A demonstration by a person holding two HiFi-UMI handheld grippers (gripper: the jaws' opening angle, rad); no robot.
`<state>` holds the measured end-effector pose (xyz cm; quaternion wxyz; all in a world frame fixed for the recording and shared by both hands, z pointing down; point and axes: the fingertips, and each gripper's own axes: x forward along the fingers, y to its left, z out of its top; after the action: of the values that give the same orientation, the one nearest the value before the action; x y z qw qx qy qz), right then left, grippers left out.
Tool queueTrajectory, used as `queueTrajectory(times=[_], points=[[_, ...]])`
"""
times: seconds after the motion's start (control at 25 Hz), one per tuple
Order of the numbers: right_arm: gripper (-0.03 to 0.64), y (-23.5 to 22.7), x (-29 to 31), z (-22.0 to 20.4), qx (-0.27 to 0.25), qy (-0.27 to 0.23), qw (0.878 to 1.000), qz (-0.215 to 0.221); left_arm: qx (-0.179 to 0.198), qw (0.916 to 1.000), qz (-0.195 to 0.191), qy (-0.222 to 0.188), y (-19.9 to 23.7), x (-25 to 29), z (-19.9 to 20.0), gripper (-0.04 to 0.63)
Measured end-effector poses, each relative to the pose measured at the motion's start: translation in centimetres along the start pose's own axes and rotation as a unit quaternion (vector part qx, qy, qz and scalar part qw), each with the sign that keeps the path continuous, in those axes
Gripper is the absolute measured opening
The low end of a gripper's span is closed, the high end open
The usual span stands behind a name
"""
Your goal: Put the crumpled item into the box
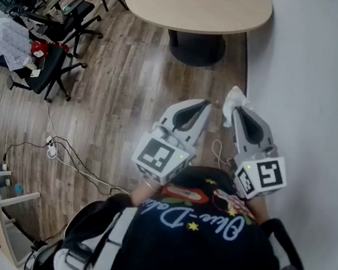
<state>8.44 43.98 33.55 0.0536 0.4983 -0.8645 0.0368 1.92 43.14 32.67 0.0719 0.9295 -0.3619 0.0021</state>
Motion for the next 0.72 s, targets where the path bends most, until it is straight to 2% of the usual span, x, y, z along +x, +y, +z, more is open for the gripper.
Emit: queueTrajectory(times=[0.2, 0.72], points=[[0.003, -0.1, 1.2, -0.1, 0.018, -0.008, 1.000, -0.005, -0.003, 1.0000, 0.000, -0.002, 1.4, 0.0, -0.1, -0.008], [0.003, -0.7, 3.6, -0.7, 0.022, 0.006, 1.000, -0.010, -0.019, 0.9997, 0.010, 0.009, 4.2, 0.5, -1.0, -0.008]])
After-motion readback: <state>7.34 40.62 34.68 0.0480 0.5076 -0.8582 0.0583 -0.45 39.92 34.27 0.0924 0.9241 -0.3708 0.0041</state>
